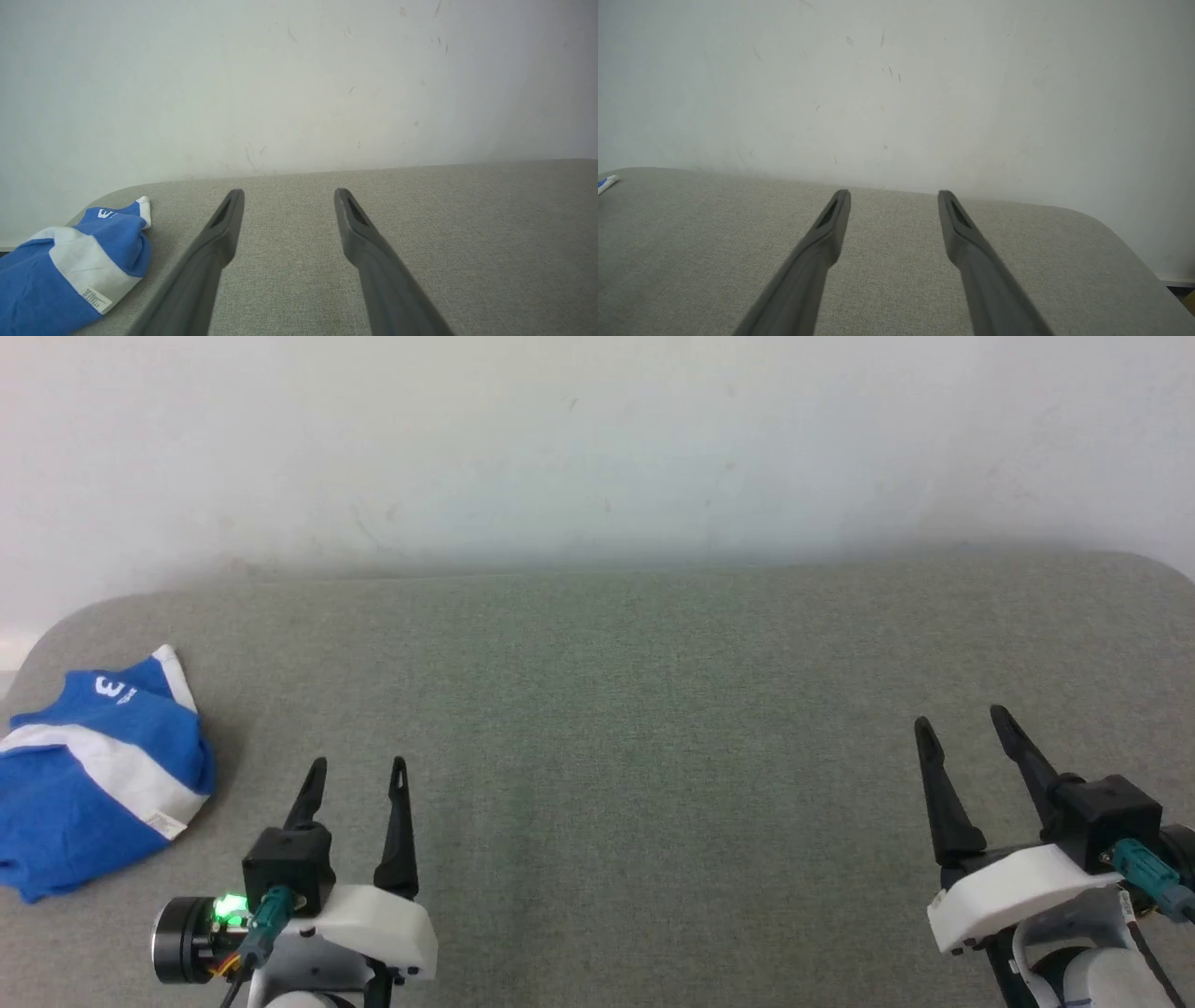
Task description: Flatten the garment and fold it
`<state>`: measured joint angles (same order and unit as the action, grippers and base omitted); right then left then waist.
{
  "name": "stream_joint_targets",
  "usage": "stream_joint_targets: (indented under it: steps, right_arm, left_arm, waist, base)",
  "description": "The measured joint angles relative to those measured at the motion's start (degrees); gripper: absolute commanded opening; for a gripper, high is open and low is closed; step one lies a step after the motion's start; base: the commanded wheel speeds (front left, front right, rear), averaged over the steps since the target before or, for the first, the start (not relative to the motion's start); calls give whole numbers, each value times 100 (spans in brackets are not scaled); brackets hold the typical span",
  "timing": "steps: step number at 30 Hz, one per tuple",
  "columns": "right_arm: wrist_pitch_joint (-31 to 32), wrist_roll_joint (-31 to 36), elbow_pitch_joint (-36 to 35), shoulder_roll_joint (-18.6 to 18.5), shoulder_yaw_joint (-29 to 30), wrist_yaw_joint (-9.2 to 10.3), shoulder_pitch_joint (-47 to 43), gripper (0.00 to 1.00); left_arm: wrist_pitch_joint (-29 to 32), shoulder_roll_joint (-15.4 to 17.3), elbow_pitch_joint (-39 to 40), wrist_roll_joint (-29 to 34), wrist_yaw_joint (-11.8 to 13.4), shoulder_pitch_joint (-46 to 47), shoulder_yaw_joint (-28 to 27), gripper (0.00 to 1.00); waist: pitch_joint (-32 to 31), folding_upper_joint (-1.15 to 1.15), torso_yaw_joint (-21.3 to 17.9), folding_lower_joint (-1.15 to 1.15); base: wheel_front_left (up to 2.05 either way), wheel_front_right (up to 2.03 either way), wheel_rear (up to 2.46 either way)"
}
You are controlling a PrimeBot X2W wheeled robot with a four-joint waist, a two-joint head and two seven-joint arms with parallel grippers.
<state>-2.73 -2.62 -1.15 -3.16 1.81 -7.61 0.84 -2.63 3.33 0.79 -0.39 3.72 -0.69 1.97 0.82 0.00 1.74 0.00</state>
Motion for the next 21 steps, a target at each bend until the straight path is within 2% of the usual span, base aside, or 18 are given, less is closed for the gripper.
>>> stream_joint_targets:
  steps: [21]
  right_arm:
    - [-213,-58,-126,1,-53,0,-71,100]
  left_arm:
    - [-244,13,57,-20,338,17,26,100]
  waist:
    - [81,0,846,0]
  base:
    - [0,0,0]
